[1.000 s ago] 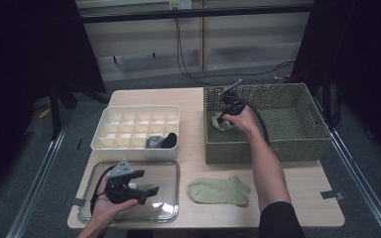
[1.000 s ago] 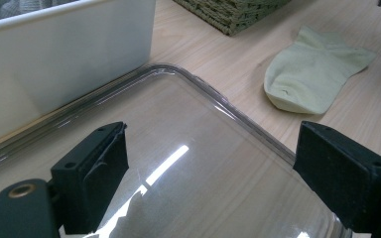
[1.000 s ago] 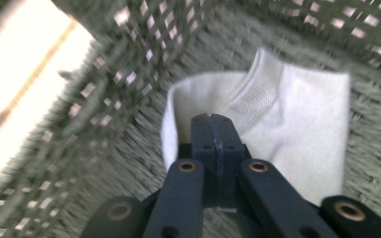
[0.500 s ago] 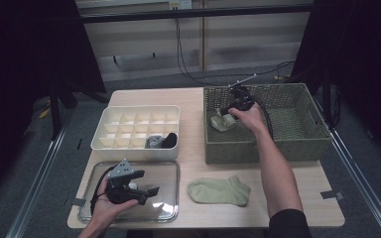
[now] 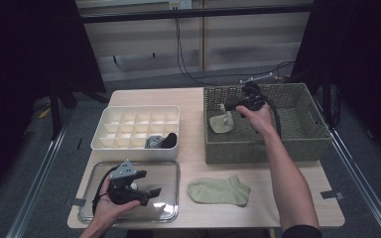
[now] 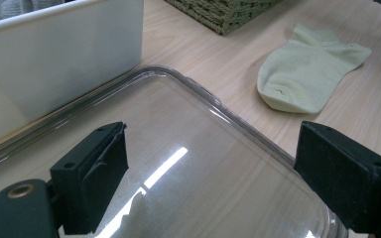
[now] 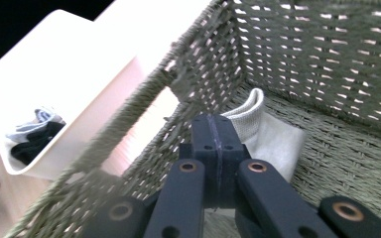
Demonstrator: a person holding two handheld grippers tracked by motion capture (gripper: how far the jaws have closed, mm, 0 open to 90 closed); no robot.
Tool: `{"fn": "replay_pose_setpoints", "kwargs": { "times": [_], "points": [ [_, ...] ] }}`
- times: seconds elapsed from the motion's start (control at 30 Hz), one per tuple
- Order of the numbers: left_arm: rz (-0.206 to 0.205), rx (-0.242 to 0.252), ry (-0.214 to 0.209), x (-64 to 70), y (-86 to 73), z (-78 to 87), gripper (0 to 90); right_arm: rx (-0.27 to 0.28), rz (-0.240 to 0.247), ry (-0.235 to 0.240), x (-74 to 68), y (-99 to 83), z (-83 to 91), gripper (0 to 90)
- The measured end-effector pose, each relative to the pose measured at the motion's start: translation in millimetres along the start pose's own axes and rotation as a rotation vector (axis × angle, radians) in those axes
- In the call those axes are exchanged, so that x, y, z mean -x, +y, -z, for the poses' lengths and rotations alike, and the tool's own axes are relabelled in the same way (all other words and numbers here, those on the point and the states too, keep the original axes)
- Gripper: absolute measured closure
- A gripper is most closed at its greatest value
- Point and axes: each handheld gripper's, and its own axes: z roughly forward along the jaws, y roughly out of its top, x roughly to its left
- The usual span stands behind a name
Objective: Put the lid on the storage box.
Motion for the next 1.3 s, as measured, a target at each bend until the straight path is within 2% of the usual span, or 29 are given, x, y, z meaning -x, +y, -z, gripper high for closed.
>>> {"fn": "replay_pose_setpoints", "kwargs": {
  "times": [0.33,0.57,0.7,1.0,1.3],
  "points": [
    [0.000,0.007,0.003,0.0,0.2,-0.7,12.9,0.095,0.017,0.019,-9.3,-3.2,25.6,90.0],
    [-0.010,0.003,0.000,1.2,0.9,-1.1,12.8,0.132,0.042,0.030,-19.9,-2.9,38.6,90.0],
    [-0.014,0.002,0.003,1.4,1.0,-1.2,12.8,0.171,0.035,0.036,-23.4,-2.1,48.3,90.0],
    [-0.010,0.008,-0.005,1.5,1.8,-2.2,12.7,0.218,0.041,0.047,-29.4,-2.2,66.2,90.0],
    [-0.009,0.010,-0.009,2.2,2.1,-3.8,11.8,0.251,0.057,0.048,-37.1,0.1,76.1,90.0]
  ]
}}
